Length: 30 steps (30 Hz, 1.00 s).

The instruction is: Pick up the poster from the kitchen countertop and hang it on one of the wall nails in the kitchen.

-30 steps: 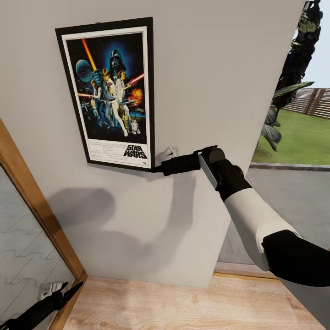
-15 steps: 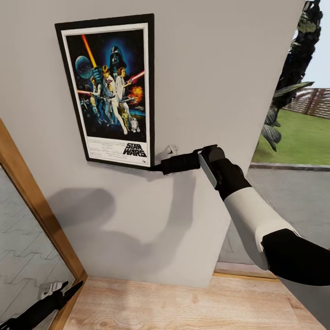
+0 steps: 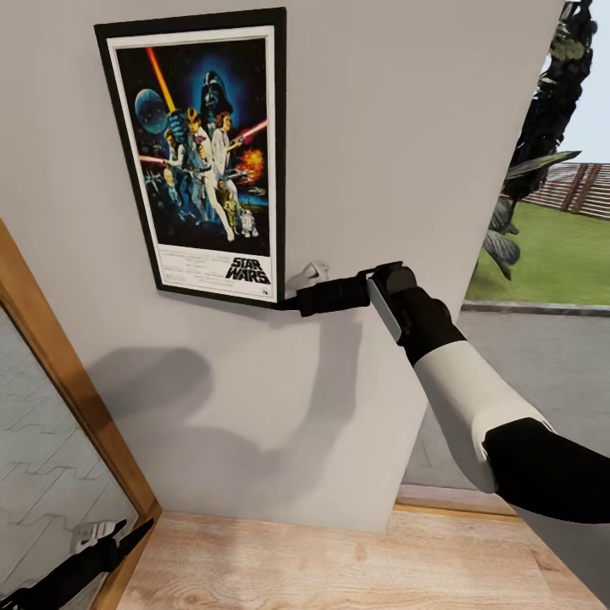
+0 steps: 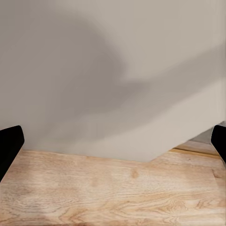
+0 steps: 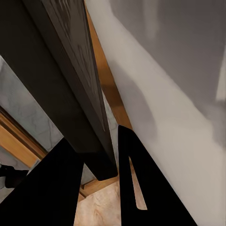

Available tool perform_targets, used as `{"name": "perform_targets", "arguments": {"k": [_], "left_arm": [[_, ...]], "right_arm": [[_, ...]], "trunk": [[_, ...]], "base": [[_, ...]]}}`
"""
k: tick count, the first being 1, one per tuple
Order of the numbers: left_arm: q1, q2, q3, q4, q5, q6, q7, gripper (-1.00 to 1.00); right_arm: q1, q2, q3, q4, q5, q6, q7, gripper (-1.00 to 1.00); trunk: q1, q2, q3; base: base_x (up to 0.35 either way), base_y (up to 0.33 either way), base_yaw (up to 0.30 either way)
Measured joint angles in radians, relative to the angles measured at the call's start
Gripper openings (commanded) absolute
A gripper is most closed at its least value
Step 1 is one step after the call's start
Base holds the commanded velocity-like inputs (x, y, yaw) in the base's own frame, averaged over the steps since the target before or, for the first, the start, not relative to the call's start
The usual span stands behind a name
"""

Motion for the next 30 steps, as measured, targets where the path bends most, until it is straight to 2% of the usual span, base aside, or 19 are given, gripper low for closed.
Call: {"name": "perform_targets", "arguments": {"k": [6, 12, 13, 14, 15, 16, 18, 20, 21, 22, 23, 30], "left_arm": [[0.0, 0.0, 0.0, 0.0, 0.0, 0.0, 0.0, 1.0], [0.0, 0.018, -0.004, 0.001, 0.0, 0.0, 0.0, 1.0], [0.0, 0.019, -0.004, 0.001, 0.0, 0.0, 0.0, 1.0], [0.0, 0.02, -0.004, 0.002, 0.0, 0.0, 0.0, 1.0], [0.0, 0.02, -0.005, 0.002, 0.0, 0.0, 0.0, 1.0], [0.0, 0.021, -0.004, 0.001, 0.0, 0.0, 0.0, 1.0], [0.0, 0.021, -0.005, 0.002, 0.0, 0.0, 0.0, 1.0], [0.0, 0.021, -0.005, 0.002, 0.0, 0.0, 0.0, 1.0], [0.0, 0.021, -0.005, 0.002, 0.0, 0.0, 0.0, 1.0], [0.0, 0.021, -0.005, 0.001, 0.0, 0.0, 0.0, 1.0], [0.0, 0.021, -0.005, 0.001, 0.0, 0.0, 0.0, 1.0], [0.0, 0.021, -0.005, 0.001, 0.0, 0.0, 0.0, 1.0]], "right_arm": [[0.0, 0.0, 0.0, 0.0, 0.0, 0.001, 0.0, -1.0], [-0.009, 0.001, -0.033, 0.029, 0.002, 0.009, 0.004, -1.0], [-0.011, -0.015, 0.085, 0.014, -0.056, 0.015, 0.078, -1.0], [-0.01, 0.035, 0.184, -0.095, -0.081, 0.024, 0.07, -1.0], [-0.01, 0.047, 0.179, -0.087, -0.068, 0.024, 0.079, -1.0], [-0.01, 0.005, 0.165, -0.06, -0.063, -0.006, 0.111, -1.0], [-0.01, 0.002, 0.175, -0.017, -0.056, -0.052, 0.123, -1.0], [-0.01, 0.002, 0.172, -0.032, -0.054, -0.039, 0.124, -1.0], [-0.01, 0.002, 0.172, -0.036, -0.055, -0.036, 0.123, 1.0], [-0.01, 0.002, 0.029, 0.043, 0.005, 0.007, 0.007, 1.0], [-0.011, 0.001, -0.052, 0.054, 0.002, 0.009, -0.002, 1.0], [-0.011, 0.002, -0.054, 0.068, -0.002, 0.01, -0.026, 1.0]], "trunk": [[0.0, 0.0, 0.0], [0.0, 0.0, 0.0], [0.0, 0.0, 0.0], [0.0, 0.0, 0.0], [0.0, 0.0, 0.0], [0.0, 0.0, 0.0], [0.0, 0.0, 0.0], [0.0, 0.0, 0.0], [0.0, 0.0, 0.0], [0.0, 0.0, 0.0], [0.0, 0.0, 0.0], [0.0, 0.0, 0.0]], "base": [[0.0, 0.0, 0.0], [0.0, 0.0, 0.0], [0.0, 0.0, 0.0], [0.0, 0.0, 0.0], [0.0, 0.0, 0.0], [0.0, 0.0, 0.0], [0.0, 0.0, 0.0], [0.0, 0.0, 0.0], [0.0, 0.0, 0.0], [0.0, 0.0, 0.0], [0.0, 0.0, 0.0], [0.0, 0.0, 0.0]]}}
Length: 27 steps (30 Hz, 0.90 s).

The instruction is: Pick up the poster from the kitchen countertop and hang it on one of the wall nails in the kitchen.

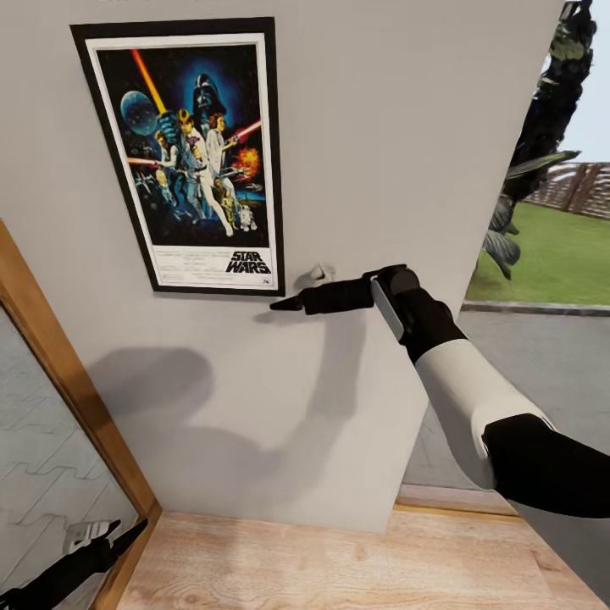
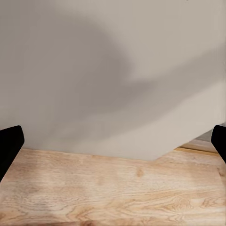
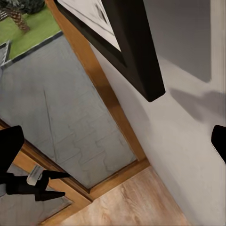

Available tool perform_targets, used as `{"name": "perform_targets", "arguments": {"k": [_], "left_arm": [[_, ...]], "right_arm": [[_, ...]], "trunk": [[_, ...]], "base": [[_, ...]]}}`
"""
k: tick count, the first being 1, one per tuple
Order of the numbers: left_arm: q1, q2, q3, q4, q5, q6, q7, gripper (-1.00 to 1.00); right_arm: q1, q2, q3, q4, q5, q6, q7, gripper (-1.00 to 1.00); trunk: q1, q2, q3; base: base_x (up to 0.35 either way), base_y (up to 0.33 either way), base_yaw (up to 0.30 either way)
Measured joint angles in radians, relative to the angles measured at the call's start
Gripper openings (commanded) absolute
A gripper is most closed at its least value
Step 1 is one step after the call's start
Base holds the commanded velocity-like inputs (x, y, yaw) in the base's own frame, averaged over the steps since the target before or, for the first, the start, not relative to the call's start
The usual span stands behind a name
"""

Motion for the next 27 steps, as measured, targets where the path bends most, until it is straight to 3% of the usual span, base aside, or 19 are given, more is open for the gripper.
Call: {"name": "perform_targets", "arguments": {"k": [11, 20, 27], "left_arm": [[0.0, 0.0, 0.0, 0.0, 0.0, 0.0, 0.0, 1.0], [0.0, 0.0, 0.0, 0.0, 0.0, 0.0, 0.0, 1.0], [0.0, 0.0, 0.0, 0.0, 0.0, 0.0, 0.0, 1.0]], "right_arm": [[0.0, 0.0, -0.001, 0.002, 0.0, 0.0, -0.002, 1.0], [0.0, 0.0, -0.003, -0.003, -0.003, -0.015, 0.0, 1.0], [0.005, -0.003, -0.002, -0.008, -0.061, -0.024, 0.008, 1.0]], "trunk": [[0.0, 0.0, 0.0], [0.001, 0.0, 0.0], [0.001, 0.0, 0.0]], "base": [[-0.014, 0.0, 0.0], [-0.266, 0.0, 0.0], [-0.332, 0.0, 0.0]]}}
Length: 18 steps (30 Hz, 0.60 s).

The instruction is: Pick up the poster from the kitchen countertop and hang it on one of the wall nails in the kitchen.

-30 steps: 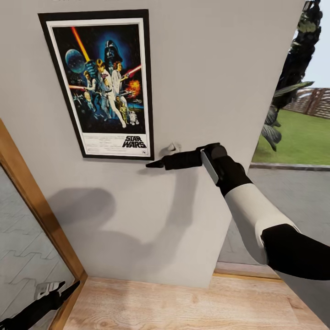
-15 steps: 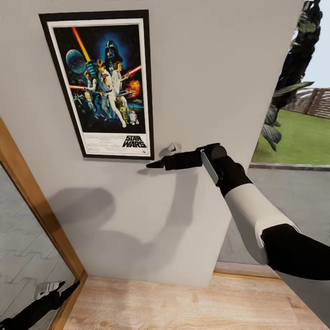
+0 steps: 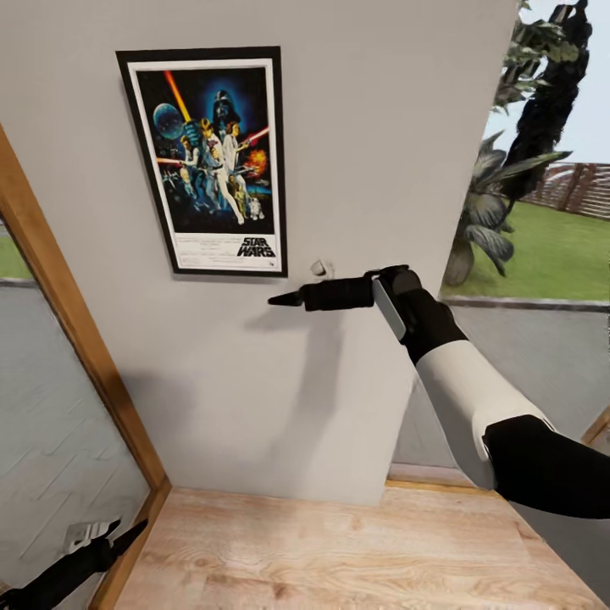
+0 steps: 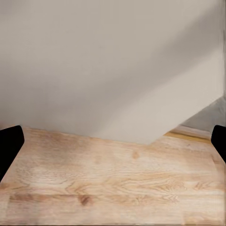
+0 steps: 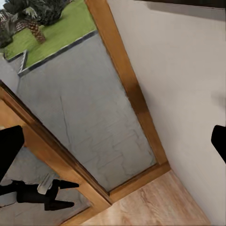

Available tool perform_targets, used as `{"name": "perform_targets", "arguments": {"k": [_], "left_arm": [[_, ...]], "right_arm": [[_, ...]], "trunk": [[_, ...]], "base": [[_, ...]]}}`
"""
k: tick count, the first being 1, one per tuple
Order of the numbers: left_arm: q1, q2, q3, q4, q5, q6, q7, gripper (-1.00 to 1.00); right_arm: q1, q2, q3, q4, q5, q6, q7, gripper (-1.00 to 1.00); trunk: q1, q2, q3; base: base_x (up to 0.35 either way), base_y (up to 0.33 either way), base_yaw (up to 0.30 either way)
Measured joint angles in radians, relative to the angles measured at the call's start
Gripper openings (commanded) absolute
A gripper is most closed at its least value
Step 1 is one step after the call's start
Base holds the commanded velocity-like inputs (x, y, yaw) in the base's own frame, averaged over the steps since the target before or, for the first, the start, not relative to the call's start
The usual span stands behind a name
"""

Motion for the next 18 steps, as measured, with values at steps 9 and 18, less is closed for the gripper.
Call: {"name": "perform_targets", "arguments": {"k": [9, 18], "left_arm": [[0.0, 0.0, -0.001, 0.0, 0.002, 0.003, -0.036, 1.0], [0.0, 0.004, 0.006, 0.053, 0.008, 0.008, -0.211, 1.0]], "right_arm": [[0.191, -0.07, -0.002, -0.052, -0.05, -0.204, 0.171, 1.0], [0.653, -0.178, -0.055, -0.144, -0.05, -0.421, 0.227, 1.0]], "trunk": [[-0.001, 0.0, 0.0], [-0.001, 0.0, 0.0]], "base": [[-0.21, 0.0, 0.0], [-0.008, 0.0, 0.0]]}}
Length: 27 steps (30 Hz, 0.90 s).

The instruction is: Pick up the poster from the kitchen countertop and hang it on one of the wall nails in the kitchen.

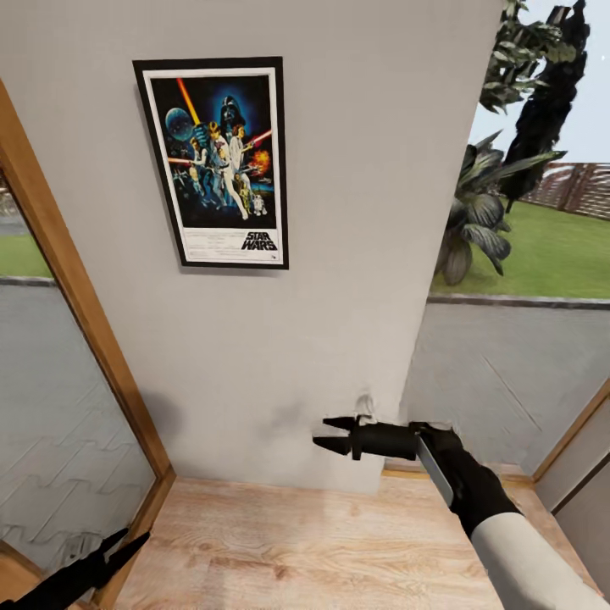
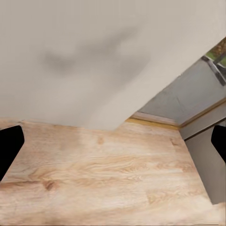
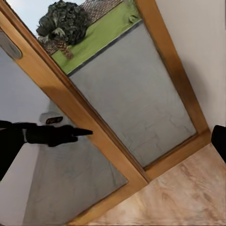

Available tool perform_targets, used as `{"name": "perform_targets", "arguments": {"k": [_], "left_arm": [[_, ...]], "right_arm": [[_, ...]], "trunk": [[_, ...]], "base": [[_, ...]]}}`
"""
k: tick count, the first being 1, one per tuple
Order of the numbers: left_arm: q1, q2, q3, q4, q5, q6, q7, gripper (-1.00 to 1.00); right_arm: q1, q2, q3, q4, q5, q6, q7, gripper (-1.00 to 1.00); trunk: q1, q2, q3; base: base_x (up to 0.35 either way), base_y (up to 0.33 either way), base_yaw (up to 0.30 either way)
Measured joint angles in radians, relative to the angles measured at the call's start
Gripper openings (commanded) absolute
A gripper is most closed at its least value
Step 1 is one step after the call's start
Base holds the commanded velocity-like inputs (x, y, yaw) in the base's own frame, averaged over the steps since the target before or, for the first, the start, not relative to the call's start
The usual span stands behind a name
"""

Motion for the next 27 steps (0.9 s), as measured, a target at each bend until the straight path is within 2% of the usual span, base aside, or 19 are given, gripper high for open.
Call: {"name": "perform_targets", "arguments": {"k": [1, 4, 6, 8, 13, 14, 16, 17, 20, 21, 25, 26, 27], "left_arm": [[0.0, 0.002, 0.0, 0.017, 0.0, 0.0, -0.002, 1.0], [0.0, 0.011, -0.001, 0.093, 0.001, -0.003, -0.01, 1.0], [0.0, 0.012, -0.001, 0.114, 0.001, -0.004, -0.011, 1.0], [0.0, 0.012, -0.003, 0.164, 0.0, -0.006, -0.014, 1.0], [0.0, 0.007, -0.002, 0.19, -0.003, -0.006, -0.013, 1.0], [0.0, 0.007, -0.002, 0.197, -0.004, -0.003, -0.012, 1.0], [0.0, 0.006, -0.001, 0.199, -0.004, 0.001, -0.008, 1.0], [0.0, 0.007, -0.001, 0.201, -0.006, 0.005, 0.0, 1.0], [0.0, -0.009, -0.006, 0.202, -0.008, 0.006, 0.07, 1.0], [0.001, -0.026, -0.009, 0.201, -0.009, 0.005, 0.124, 1.0], [0.0, -0.074, -0.02, 0.2, -0.016, 0.005, 0.244, 1.0], [0.001, -0.094, -0.032, 0.199, -0.025, 0.006, 0.303, 1.0], [0.0, -0.1, -0.031, 0.199, -0.026, 0.007, 0.329, 1.0]], "right_arm": [[0.024, -0.004, -0.001, 0.001, 0.001, -0.007, -0.001, 1.0], [0.148, -0.024, -0.004, 0.013, 0.005, -0.03, -0.006, 1.0], [0.193, -0.036, -0.006, 0.017, 0.005, -0.035, -0.008, 1.0], [0.272, -0.093, -0.005, 0.046, 0.009, -0.041, -0.011, 1.0], [0.295, -0.129, -0.011, 0.174, 0.009, -0.06, -0.033, 1.0], [0.3, -0.145, -0.01, 0.282, 0.01, -0.169, -0.111, 1.0], [0.302, -0.15, -0.01, 0.386, 0.01, -0.248, -0.166, 1.0], [0.303, -0.155, -0.01, 0.492, 0.01, -0.295, -0.225, 1.0], [0.302, -0.156, -0.011, 0.568, 0.009, -0.303, -0.31, 1.0], [0.302, -0.156, -0.011, 0.59, 0.009, -0.304, -0.348, 1.0], [0.302, -0.156, -0.01, 0.637, 0.009, -0.305, -0.445, 1.0], [0.303, -0.156, -0.009, 0.67, 0.01, -0.305, -0.494, 1.0], [0.302, -0.156, -0.01, 0.683, 0.009, -0.305, -0.512, 1.0]], "trunk": [[0.0, 0.0, 0.0], [0.0, 0.0, 0.0], [0.0, 0.0, 0.0], [0.0, 0.0, 0.0], [0.0, 0.0, 0.0], [0.0, 0.0, 0.0], [0.0, 0.0, 0.0], [0.0, 0.0, 0.0], [0.0, 0.0, 0.0], [0.0, 0.0, 0.0], [0.0, 0.0, 0.0], [0.0, 0.0, 0.0], [0.0, 0.0, 0.0]], "base": [[-0.001, 0.0, 0.0], [0.0, 0.0, 0.0], [0.0, 0.0, 0.0], [0.0, 0.0, 0.0], [0.0, 0.0, 0.0], [0.0, 0.0, 0.0], [0.0, 0.0, 0.0], [0.0, 0.0, 0.0], [0.0, 0.0, 0.0], [0.0, 0.0, 0.0], [0.0, 0.0, 0.0], [0.0, 0.0, 0.0], [0.0, 0.0, 0.0]]}}
